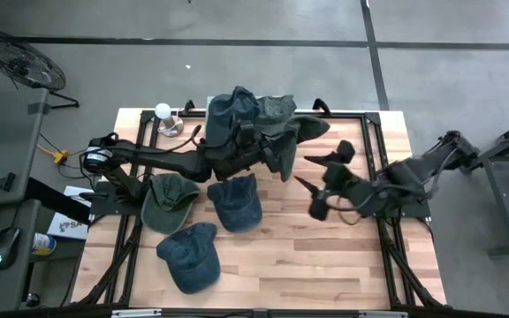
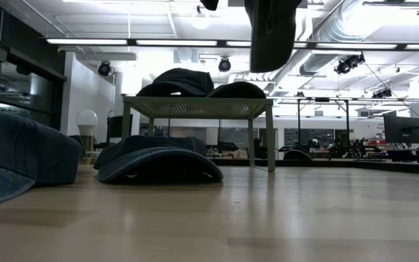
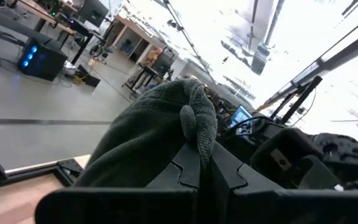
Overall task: Pick & Place hat
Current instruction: Stack the right gray cap on the gray cap on the shelf
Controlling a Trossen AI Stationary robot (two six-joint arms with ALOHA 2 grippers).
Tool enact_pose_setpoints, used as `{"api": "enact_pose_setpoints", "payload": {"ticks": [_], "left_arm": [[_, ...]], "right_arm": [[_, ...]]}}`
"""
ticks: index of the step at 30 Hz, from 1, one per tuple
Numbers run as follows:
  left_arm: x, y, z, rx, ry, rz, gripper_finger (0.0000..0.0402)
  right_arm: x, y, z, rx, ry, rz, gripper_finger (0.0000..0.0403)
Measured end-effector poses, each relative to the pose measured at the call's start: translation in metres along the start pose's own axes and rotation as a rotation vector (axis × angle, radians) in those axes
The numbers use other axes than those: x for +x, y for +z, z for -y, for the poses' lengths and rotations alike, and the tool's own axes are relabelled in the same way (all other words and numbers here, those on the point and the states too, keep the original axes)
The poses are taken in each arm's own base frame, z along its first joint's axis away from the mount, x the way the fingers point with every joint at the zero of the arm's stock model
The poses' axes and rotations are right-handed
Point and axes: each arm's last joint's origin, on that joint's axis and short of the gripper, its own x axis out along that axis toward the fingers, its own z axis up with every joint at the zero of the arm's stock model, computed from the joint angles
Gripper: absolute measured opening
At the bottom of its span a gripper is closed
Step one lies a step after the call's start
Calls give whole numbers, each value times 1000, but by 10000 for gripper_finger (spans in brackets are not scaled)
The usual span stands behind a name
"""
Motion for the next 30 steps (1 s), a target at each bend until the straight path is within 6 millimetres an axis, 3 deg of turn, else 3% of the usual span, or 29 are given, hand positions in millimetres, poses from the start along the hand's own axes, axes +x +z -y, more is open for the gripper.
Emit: {"api": "enact_pose_setpoints", "payload": {"ticks": [9,15,23,30], "left_arm": [[3,3,-3,1,-28,-8,0],[4,3,-4,3,-72,-35,0],[3,2,-2,4,-116,-67,0],[3,1,-2,5,-144,-85,0]], "right_arm": [[34,-13,-39,-128,-95,-5,255],[47,-25,-53,-205,-250,-8,255],[50,-27,-54,-216,-335,4,248],[50,-27,-53,-153,-347,18,212]]}}
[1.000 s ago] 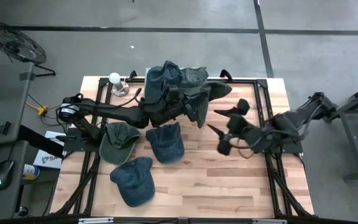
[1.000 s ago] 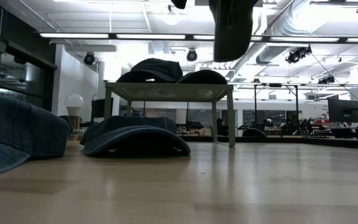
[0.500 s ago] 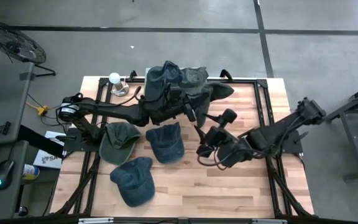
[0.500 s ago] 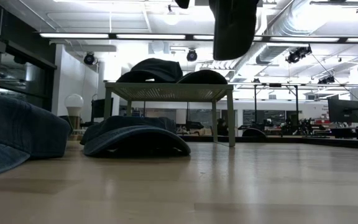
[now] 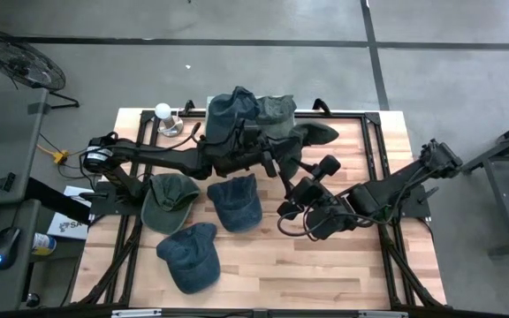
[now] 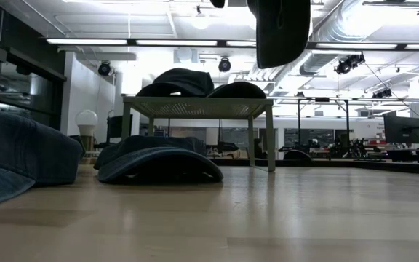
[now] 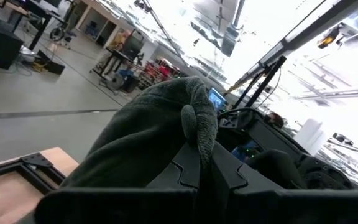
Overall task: Pick & Place hat
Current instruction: Stack the right gray cap on the gray cap on the shelf
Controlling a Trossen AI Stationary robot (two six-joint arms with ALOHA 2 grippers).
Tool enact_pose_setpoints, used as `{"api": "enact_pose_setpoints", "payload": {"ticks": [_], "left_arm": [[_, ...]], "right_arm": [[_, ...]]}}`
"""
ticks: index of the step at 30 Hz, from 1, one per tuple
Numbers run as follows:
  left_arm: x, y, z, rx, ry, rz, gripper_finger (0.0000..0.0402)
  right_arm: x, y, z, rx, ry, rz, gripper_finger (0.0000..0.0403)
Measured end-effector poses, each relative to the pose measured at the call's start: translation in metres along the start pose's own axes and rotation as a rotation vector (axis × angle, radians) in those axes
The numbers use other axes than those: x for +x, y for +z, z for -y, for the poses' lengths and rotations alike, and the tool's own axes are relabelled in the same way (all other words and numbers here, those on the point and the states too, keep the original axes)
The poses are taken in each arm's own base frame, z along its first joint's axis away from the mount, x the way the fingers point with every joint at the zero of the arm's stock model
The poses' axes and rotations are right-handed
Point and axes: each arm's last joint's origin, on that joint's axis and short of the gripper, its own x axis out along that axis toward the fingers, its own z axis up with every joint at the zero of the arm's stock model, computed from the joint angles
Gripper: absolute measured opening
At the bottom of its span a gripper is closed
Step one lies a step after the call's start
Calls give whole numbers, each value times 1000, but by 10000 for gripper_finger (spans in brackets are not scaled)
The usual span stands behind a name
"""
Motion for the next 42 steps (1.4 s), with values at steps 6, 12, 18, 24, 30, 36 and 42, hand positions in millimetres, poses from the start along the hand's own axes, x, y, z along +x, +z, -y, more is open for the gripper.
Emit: {"api": "enact_pose_setpoints", "payload": {"ticks": [6,12,18,24,30,36,42], "left_arm": [[0,0,1,0,-23,-14,0],[0,-1,1,-3,-37,-23,0],[0,-1,1,-2,-40,-24,0],[0,-1,1,-3,-39,-24,0],[0,-1,2,-5,-40,-24,0],[0,-1,2,-7,-39,-24,0],[0,0,2,-20,-42,-19,0]], "right_arm": [[0,0,0,7,0,0,163],[0,0,0,8,5,0,102],[-1,0,0,6,7,0,35],[-1,0,-1,15,18,-2,11],[-1,0,-1,31,61,-10,4],[-1,0,-2,51,104,-19,2],[-3,1,0,60,147,-24,2]]}}
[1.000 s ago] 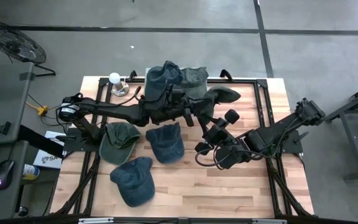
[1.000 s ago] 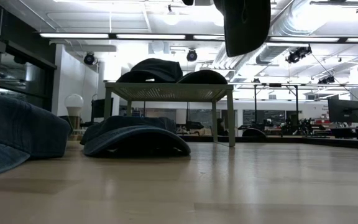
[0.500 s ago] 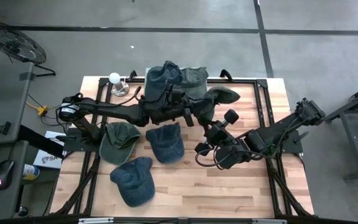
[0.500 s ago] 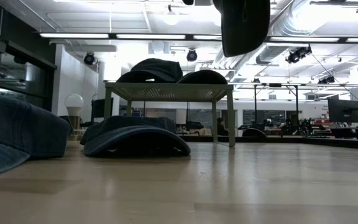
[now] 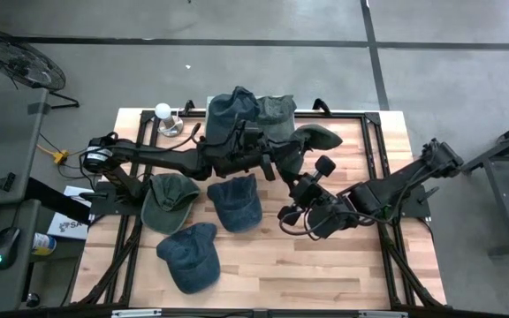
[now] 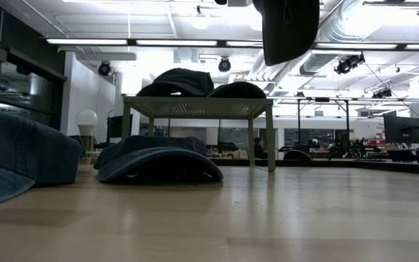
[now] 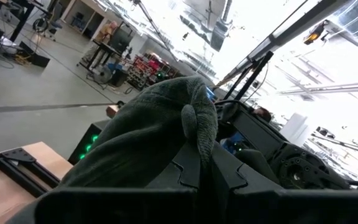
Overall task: Pick & Place hat
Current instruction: Stack the right gray cap on the gray cap on the shelf
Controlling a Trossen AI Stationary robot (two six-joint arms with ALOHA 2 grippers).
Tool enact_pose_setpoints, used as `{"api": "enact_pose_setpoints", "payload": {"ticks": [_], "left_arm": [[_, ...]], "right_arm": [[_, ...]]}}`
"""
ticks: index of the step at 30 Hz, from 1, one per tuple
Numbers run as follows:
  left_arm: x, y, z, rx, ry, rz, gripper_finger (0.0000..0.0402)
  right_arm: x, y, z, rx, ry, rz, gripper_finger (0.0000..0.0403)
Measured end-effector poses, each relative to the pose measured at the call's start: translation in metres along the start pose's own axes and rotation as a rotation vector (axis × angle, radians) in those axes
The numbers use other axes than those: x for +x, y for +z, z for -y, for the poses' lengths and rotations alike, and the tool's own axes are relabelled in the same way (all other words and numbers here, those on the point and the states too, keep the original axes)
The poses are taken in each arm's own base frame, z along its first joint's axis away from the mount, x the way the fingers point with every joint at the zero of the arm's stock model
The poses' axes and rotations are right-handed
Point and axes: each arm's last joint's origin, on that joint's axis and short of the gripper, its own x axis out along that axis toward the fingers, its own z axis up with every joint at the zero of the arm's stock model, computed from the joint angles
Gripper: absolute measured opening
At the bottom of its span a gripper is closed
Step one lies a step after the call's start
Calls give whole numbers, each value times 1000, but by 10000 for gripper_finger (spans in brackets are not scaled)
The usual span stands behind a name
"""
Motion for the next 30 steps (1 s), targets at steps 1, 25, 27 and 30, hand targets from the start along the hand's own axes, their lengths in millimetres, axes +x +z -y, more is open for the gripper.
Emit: {"api": "enact_pose_setpoints", "payload": {"ticks": [1,25,27,30], "left_arm": [[0,0,0,-1,-1,1,0],[-1,10,7,-43,-87,84,0],[-1,10,7,-44,-91,83,0],[-1,10,7,-70,-94,81,0]], "right_arm": [[-2,1,1,4,4,3,3],[11,9,29,164,109,-55,192],[14,9,30,167,119,-64,186],[14,8,31,155,104,-68,174]]}}
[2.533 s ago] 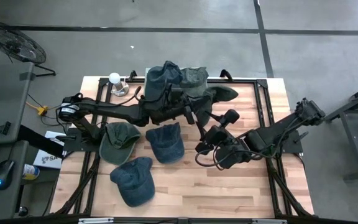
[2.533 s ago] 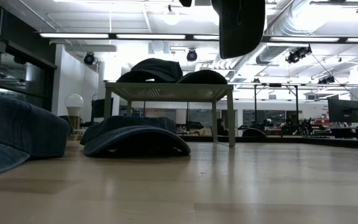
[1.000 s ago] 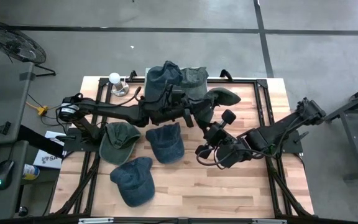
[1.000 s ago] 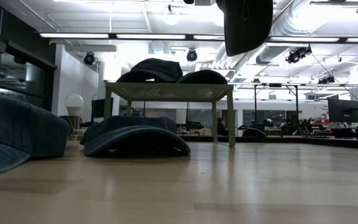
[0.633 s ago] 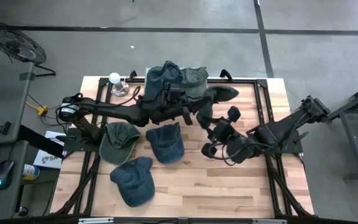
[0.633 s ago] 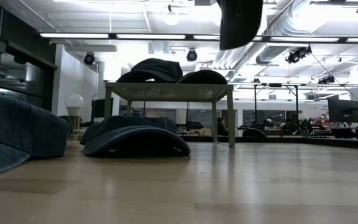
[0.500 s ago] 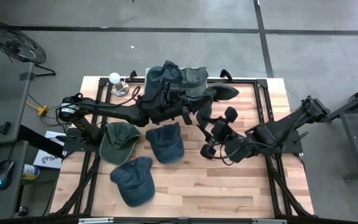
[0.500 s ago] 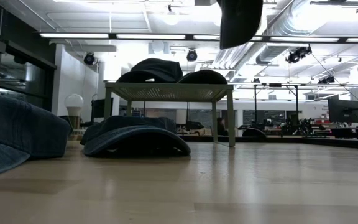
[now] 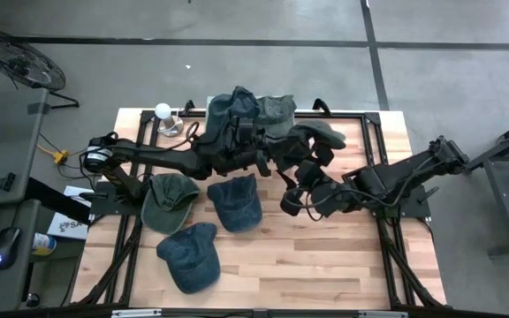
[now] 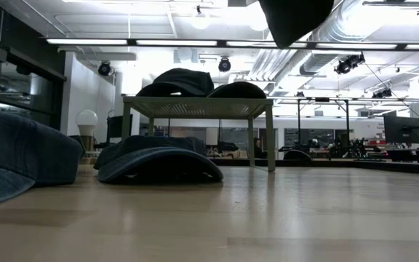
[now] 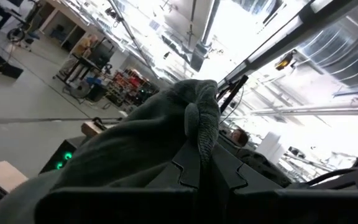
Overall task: Pick & Place hat
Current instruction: Stack the right gray cap on the gray cap on the shelf
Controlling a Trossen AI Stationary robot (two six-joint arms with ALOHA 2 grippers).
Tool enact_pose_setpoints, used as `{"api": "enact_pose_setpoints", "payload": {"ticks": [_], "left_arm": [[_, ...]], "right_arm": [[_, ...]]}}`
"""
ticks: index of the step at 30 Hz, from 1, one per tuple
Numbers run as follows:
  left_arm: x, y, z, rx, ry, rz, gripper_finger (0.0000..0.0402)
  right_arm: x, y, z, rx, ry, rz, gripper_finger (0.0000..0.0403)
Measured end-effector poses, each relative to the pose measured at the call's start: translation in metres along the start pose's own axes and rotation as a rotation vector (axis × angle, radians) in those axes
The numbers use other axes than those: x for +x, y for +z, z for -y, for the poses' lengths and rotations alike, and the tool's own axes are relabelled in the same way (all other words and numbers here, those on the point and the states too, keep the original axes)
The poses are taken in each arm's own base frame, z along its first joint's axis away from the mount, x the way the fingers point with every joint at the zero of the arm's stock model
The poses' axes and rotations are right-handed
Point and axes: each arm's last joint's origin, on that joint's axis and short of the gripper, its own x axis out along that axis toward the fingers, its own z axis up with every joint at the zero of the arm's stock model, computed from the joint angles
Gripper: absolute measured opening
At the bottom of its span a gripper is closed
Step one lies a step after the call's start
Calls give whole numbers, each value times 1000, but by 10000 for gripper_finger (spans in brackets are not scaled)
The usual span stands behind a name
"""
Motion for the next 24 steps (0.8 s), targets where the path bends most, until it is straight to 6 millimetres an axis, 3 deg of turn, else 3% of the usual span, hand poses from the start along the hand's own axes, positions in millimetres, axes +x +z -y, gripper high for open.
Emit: {"api": "enact_pose_setpoints", "payload": {"ticks": [5,10,14,24], "left_arm": [[0,0,0,-16,-5,4,0],[0,2,-1,-15,4,15,0],[1,3,-1,-33,3,21,0],[16,17,13,108,13,21,0]], "right_arm": [[-1,-3,-1,-7,28,-28,153],[-23,6,-6,16,105,8,153],[-40,12,-5,-24,52,50,167],[-55,33,-1,-36,65,100,234]]}}
